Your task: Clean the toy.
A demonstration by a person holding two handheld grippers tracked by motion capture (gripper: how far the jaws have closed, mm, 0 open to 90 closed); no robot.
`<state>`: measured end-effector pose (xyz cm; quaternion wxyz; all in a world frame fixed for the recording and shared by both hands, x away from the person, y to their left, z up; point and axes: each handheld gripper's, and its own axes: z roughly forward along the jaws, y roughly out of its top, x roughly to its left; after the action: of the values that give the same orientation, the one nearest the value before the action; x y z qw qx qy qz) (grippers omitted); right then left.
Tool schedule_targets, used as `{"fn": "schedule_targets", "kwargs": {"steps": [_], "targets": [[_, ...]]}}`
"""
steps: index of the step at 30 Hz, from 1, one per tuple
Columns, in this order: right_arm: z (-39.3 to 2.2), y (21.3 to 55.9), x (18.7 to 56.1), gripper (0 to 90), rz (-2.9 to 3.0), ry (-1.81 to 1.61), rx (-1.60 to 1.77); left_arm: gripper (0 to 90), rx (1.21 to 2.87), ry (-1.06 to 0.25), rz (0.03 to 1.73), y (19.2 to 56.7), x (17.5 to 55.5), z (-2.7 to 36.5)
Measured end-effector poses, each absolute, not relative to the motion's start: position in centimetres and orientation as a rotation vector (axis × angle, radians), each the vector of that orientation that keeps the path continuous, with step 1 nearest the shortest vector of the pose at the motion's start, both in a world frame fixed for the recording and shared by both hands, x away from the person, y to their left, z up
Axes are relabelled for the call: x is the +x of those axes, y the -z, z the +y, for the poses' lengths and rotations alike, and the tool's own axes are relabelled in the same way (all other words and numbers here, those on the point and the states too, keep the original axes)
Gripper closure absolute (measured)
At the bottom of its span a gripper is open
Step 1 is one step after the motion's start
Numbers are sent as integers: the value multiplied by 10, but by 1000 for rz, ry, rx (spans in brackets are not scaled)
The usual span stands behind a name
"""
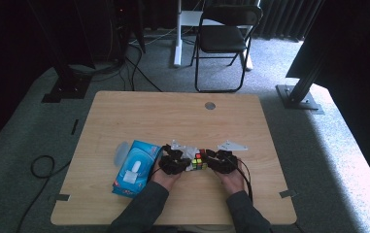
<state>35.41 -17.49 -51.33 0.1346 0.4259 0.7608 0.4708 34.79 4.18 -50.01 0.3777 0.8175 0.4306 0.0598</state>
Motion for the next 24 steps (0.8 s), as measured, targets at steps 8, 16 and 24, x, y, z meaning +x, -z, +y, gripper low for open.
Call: {"fn": "schedule_targets", "kwargs": {"steps": [8, 16, 24], "targets": [[-174, 513, 353, 687, 2205, -1362, 1227, 859, 2128, -138, 1129, 517, 347, 38], [-174, 513, 353, 697, 2192, -1363, 1237, 853, 2186, -152, 1110, 529, 345, 31], [-176, 513, 356, 705, 2225, -1391, 1240, 854, 2144, -208, 1171, 520, 353, 39]]}}
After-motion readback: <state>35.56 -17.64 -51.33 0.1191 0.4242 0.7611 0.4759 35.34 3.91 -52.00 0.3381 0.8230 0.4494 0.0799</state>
